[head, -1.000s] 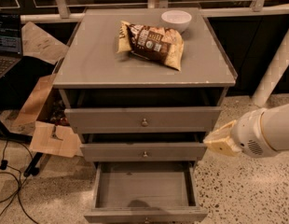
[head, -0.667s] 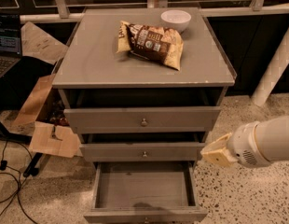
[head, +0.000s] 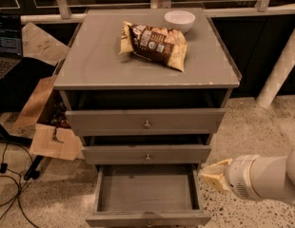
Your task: Close bottom drawer
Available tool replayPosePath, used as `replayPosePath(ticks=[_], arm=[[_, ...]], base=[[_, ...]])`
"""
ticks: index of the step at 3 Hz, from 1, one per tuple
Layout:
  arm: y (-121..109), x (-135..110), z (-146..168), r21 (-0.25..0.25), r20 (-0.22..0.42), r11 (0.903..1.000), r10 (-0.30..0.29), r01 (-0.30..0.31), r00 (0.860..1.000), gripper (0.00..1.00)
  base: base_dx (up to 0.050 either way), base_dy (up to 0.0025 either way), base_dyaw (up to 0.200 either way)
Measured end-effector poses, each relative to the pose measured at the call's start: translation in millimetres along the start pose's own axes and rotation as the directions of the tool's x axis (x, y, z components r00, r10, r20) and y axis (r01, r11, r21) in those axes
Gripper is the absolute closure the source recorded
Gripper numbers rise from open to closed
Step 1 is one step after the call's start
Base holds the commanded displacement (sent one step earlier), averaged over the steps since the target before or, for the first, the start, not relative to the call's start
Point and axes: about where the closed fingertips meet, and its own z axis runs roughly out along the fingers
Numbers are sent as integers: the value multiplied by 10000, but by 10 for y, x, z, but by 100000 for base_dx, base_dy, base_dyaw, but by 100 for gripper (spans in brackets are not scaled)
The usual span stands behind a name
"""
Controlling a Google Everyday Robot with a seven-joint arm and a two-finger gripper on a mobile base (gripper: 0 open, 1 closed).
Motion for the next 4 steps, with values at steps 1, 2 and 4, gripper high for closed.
replayPosePath(ticks=[1, 2, 4], arm=[[-17, 126, 158, 796, 669, 9958, 406, -459, 9969, 100], [-101, 71, 133, 1201, 840, 9917, 353, -453, 9958, 100], [-78, 210, 280, 1055, 551, 9901, 871, -925, 9947, 100]], base=[[0, 0, 0], [0, 0, 0], [0, 0, 0]])
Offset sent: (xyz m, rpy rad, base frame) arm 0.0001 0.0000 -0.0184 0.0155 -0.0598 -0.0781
